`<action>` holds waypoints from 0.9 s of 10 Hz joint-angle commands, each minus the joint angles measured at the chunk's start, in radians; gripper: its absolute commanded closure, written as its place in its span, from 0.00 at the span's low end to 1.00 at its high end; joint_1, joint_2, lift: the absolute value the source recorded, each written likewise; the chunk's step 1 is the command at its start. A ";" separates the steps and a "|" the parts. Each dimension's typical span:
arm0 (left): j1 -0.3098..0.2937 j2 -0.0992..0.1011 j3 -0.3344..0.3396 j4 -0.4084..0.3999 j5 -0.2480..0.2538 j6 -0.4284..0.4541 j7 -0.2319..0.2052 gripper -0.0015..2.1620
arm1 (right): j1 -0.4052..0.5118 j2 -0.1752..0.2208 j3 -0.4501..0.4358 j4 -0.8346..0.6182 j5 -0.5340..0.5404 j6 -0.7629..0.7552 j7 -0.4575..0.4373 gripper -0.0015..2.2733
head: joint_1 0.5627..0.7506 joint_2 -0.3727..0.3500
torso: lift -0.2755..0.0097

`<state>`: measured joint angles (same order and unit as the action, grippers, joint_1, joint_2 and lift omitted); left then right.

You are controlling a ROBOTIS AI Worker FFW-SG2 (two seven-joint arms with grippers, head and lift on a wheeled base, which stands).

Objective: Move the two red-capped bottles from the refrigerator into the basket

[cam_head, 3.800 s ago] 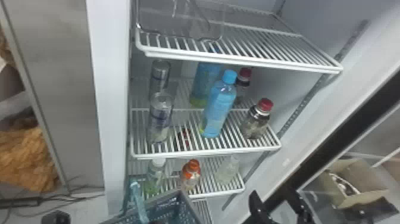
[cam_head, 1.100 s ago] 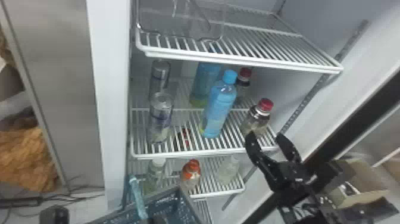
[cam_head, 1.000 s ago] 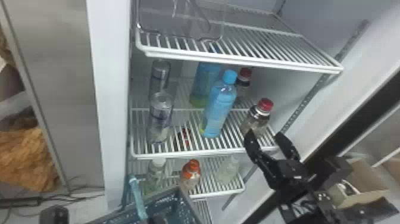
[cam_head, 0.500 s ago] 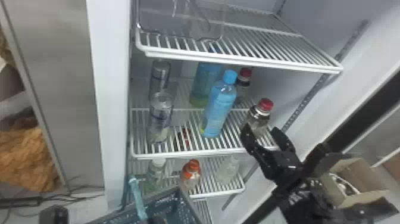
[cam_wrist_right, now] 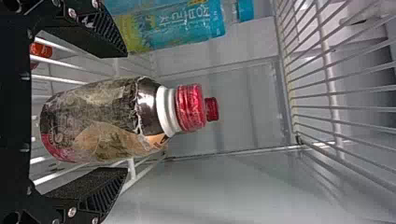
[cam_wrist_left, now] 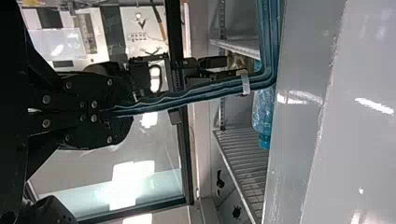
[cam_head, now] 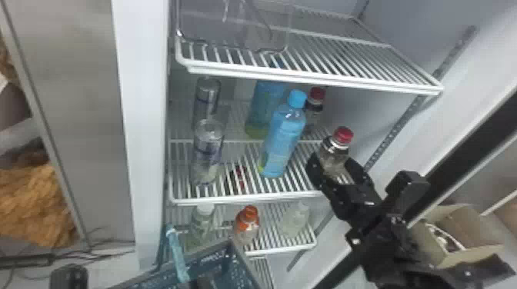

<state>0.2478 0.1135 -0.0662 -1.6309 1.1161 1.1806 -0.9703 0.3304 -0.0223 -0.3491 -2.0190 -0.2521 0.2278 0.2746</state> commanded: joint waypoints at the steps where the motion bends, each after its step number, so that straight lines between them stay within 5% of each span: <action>1: 0.000 0.000 0.000 0.000 0.001 0.000 0.001 0.54 | -0.029 -0.008 0.004 0.027 -0.003 0.010 0.000 0.06 | 0.70 0.03 | 0.97; 9: 0.005 -0.002 0.004 0.000 -0.001 0.000 0.001 0.54 | -0.112 -0.027 0.010 0.116 0.011 0.018 0.000 0.13 | 0.70 0.03 | 0.97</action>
<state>0.2513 0.1119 -0.0624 -1.6309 1.1162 1.1805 -0.9695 0.2212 -0.0488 -0.3392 -1.9098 -0.2349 0.2454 0.2746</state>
